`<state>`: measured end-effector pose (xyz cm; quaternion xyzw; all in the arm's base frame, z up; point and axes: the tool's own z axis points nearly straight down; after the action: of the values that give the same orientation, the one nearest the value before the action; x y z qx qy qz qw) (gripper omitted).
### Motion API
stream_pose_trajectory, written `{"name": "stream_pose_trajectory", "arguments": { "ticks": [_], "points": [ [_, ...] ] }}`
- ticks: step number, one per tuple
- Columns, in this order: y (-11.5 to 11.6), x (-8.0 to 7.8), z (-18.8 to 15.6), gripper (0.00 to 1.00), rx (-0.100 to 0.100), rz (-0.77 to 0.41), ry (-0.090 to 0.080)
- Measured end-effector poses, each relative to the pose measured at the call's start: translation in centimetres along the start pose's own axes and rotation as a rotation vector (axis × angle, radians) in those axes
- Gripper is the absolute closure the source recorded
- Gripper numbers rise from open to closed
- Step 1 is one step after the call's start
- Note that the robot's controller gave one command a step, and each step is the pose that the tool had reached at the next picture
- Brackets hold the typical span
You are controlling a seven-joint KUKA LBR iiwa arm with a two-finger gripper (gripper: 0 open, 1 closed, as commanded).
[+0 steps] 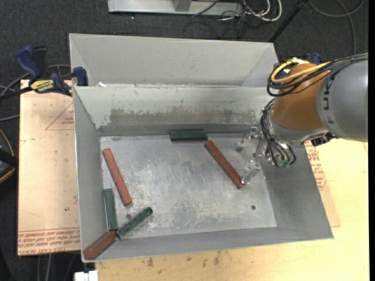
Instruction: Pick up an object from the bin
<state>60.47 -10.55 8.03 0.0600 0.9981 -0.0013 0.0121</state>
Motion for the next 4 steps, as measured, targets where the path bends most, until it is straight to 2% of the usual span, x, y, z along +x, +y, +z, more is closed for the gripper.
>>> {"name": "stream_pose_trajectory", "arguments": {
  "ticks": [1,2,3,4],
  "points": [
    [1.3,1.8,0.1,0.00,0.004,0.103,0.005],
    [1.7,0.8,0.1,0.00,0.005,0.094,0.014],
    [2.5,1.0,-3.2,0.00,0.000,0.024,0.025],
    [3.1,1.8,-5.6,0.00,-0.002,0.021,0.011]
  ]
}}
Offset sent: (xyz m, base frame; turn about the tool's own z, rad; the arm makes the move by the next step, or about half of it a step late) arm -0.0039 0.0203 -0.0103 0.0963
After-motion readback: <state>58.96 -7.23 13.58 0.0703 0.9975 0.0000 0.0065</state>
